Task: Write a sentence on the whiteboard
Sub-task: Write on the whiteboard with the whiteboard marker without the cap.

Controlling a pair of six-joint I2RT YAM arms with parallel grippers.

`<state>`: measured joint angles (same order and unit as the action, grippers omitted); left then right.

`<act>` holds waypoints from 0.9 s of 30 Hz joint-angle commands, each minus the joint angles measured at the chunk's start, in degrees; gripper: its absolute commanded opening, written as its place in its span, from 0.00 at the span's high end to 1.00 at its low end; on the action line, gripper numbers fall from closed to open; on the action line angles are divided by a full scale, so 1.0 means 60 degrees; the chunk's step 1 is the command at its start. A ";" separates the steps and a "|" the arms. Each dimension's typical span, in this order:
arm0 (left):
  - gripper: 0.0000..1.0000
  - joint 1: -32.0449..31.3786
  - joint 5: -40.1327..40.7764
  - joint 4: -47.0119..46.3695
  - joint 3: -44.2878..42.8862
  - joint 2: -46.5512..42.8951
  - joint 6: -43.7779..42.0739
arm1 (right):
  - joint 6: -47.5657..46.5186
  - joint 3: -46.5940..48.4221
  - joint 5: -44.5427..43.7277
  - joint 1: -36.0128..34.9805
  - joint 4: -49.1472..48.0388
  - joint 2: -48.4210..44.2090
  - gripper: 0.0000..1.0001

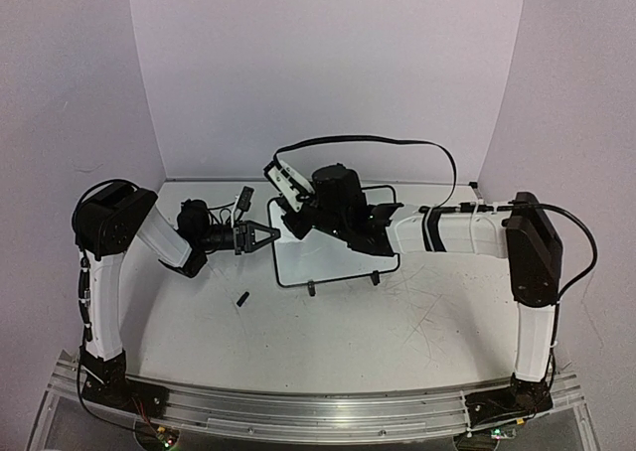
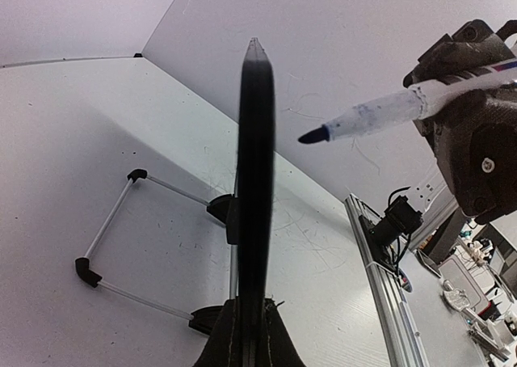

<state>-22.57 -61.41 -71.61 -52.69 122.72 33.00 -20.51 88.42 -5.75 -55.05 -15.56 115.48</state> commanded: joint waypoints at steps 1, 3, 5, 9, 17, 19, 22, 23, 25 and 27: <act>1.00 0.0025 0.0036 -0.0198 0.0153 -0.0236 -0.0062 | 0.0095 0.0521 -0.0187 -0.0044 -0.0392 0.0185 1.00; 1.00 0.0019 0.0030 -0.0193 0.0153 -0.0237 -0.0062 | 0.0103 0.0515 -0.0223 -0.0039 -0.0394 0.0199 1.00; 1.00 0.0027 0.0048 -0.0191 0.0164 -0.0247 -0.0071 | 0.0108 0.0521 -0.0269 -0.0042 -0.0394 0.0206 1.00; 1.00 0.0018 0.0054 -0.0179 0.0168 -0.0278 -0.0079 | 0.0095 0.0556 -0.0424 -0.0027 -0.0394 0.0278 1.00; 1.00 0.0024 0.0048 -0.0164 0.0191 -0.0330 -0.0096 | 0.0173 0.0532 -0.0376 -0.0040 -0.0368 0.0353 1.00; 1.00 0.0024 0.0051 -0.0151 0.0196 -0.0350 -0.0098 | 0.0196 0.0512 -0.0364 -0.0036 -0.0353 0.0360 1.00; 1.00 0.0024 0.0046 -0.0149 0.0196 -0.0368 -0.0097 | 0.0234 0.0486 -0.0352 -0.0046 -0.0336 0.0368 1.00; 1.00 0.0019 0.0050 -0.0147 0.0198 -0.0372 -0.0102 | 0.0243 0.0469 -0.0347 -0.0048 -0.0334 0.0370 1.00; 1.00 0.0024 0.0053 -0.0140 0.0209 -0.0383 -0.0104 | 0.0266 0.0450 -0.0346 -0.0036 -0.0324 0.0385 1.00; 1.00 0.0019 0.0053 -0.0130 0.0213 -0.0400 -0.0098 | 0.0294 0.0440 -0.0346 -0.0044 -0.0301 0.0412 1.00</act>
<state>-22.57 -61.27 -72.03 -52.36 122.67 32.97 -19.89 89.47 -7.25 -55.06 -15.84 116.90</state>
